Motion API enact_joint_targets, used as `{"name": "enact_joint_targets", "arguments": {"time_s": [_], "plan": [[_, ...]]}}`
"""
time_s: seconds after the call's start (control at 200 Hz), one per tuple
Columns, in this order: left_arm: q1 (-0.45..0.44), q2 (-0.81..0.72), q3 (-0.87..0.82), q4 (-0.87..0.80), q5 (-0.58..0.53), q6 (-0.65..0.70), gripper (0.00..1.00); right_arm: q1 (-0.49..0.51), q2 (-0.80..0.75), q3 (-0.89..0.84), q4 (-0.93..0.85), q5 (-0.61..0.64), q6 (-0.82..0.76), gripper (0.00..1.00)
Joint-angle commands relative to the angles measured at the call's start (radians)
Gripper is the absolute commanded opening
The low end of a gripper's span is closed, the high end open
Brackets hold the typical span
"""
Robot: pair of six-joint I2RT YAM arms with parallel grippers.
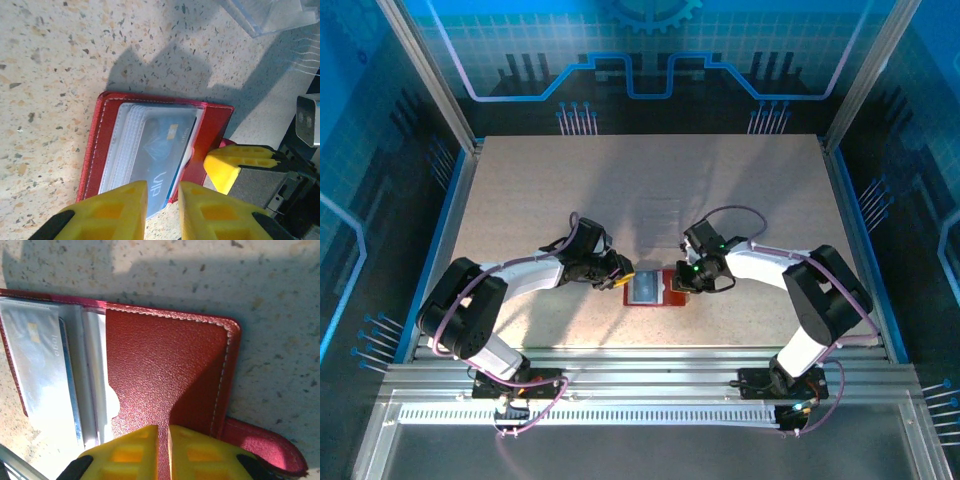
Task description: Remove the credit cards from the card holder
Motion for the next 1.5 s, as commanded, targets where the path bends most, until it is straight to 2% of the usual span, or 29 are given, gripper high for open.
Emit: {"name": "enact_joint_targets", "arguments": {"time_s": [0.0, 0.39, 0.675, 0.92, 1.241, 1.496], "plan": [[0.002, -0.015, -0.015, 0.02, 0.032, 0.008, 0.25, -0.017, 0.016, -0.013, -0.045, 0.016, -0.035, 0.16], [-0.053, 0.045, 0.03, 0.042, 0.041, -0.003, 0.25, -0.033, 0.01, 0.038, -0.088, -0.032, -0.1, 0.16], [-0.075, 0.08, 0.063, 0.056, 0.049, -0.002, 0.25, -0.016, -0.059, 0.123, -0.161, -0.068, -0.089, 0.16], [-0.09, 0.097, 0.091, 0.038, 0.051, 0.012, 0.25, -0.003, 0.002, 0.148, -0.157, -0.069, -0.091, 0.16], [-0.093, 0.102, 0.094, 0.02, 0.045, 0.02, 0.25, 0.027, 0.081, 0.147, -0.176, 0.028, -0.112, 0.17], [-0.094, 0.089, 0.091, -0.001, 0.028, 0.031, 0.25, 0.057, 0.095, 0.162, -0.192, 0.035, -0.097, 0.19]]}}
